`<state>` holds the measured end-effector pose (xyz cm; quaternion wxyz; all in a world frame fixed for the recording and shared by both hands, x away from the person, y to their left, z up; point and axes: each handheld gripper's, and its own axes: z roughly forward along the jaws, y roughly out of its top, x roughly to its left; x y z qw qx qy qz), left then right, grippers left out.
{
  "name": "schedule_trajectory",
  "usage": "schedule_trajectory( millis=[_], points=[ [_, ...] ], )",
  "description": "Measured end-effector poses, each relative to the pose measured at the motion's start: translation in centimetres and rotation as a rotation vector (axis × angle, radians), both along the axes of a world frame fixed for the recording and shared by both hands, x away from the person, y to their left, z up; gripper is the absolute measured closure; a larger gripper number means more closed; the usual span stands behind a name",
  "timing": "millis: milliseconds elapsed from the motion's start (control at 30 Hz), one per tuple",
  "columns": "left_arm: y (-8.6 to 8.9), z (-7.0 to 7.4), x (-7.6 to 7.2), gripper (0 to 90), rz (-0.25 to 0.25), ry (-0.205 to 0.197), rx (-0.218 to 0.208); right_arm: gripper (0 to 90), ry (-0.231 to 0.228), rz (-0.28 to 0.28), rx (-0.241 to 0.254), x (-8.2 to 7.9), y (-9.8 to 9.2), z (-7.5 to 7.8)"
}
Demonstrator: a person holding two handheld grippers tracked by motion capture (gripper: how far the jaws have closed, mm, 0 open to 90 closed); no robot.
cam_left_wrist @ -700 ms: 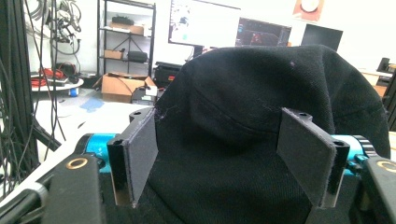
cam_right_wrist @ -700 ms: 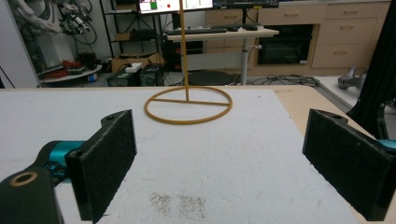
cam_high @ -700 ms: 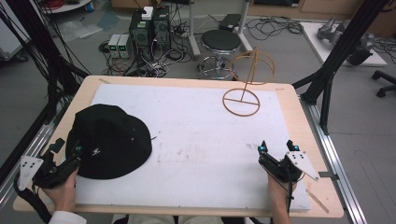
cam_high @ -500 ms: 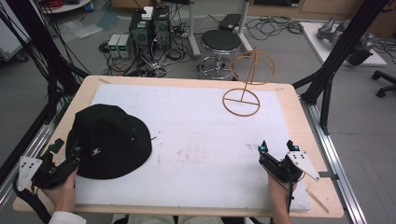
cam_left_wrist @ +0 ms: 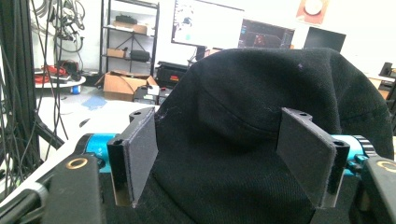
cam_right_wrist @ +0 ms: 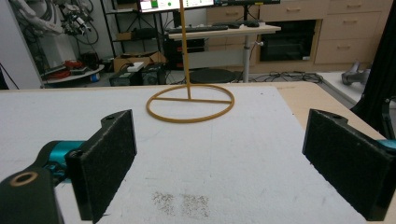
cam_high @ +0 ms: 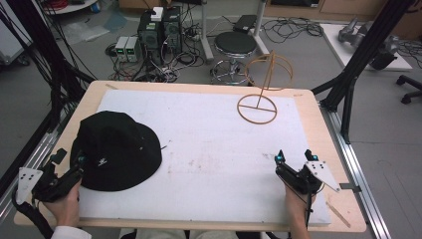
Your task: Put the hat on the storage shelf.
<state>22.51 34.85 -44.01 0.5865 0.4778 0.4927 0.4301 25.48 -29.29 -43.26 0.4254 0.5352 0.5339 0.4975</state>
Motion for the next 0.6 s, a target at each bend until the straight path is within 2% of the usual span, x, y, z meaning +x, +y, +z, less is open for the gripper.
schedule_trajectory(
  millis=[600],
  points=[
    [-0.17, 0.28, -0.22, 29.6, -0.017, -0.009, -0.016, 8.9, 0.008, 0.004, 0.017, 0.07, -0.09, -0.06]
  ],
)
